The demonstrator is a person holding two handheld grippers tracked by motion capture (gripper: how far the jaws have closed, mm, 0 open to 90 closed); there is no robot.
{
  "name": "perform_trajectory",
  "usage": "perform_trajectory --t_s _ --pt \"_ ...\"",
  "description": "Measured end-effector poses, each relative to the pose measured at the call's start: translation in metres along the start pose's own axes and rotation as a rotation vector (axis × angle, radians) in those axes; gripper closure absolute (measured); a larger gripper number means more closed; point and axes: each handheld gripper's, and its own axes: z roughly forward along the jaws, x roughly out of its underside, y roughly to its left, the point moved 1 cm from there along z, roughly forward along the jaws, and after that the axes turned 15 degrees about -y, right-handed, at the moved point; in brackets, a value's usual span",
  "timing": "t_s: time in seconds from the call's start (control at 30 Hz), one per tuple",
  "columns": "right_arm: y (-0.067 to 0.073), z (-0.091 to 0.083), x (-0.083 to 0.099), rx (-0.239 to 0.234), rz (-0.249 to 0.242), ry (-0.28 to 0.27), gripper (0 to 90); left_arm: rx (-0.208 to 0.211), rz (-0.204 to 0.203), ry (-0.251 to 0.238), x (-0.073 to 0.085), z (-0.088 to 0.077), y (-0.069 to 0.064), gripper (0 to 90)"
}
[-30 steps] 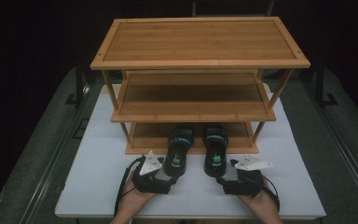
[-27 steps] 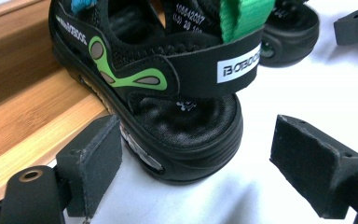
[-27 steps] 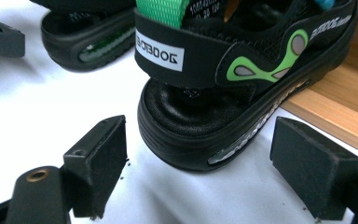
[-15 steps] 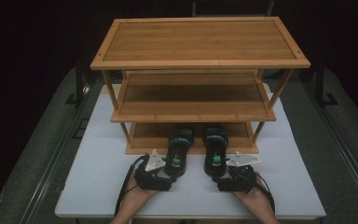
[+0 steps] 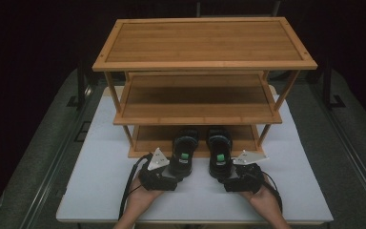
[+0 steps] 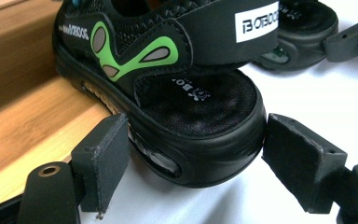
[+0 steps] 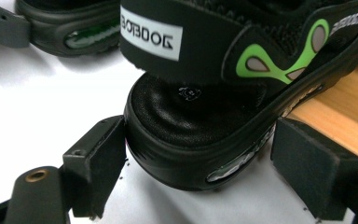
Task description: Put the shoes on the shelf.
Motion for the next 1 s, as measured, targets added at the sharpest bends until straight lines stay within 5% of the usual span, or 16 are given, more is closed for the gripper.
perform_trajectory --t_s 0.43,1.0 --pt "-0.009 0.006 -0.012 -0.048 0.022 -0.048 18.4 -0.002 -0.022 -0.012 -0.006 0.015 0.003 22.8" --pt "-0.01 0.024 -0.017 -0.028 0.023 -0.051 19.8 -0.024 -0.029 -0.039 -0.008 0.03 0.002 23.5"
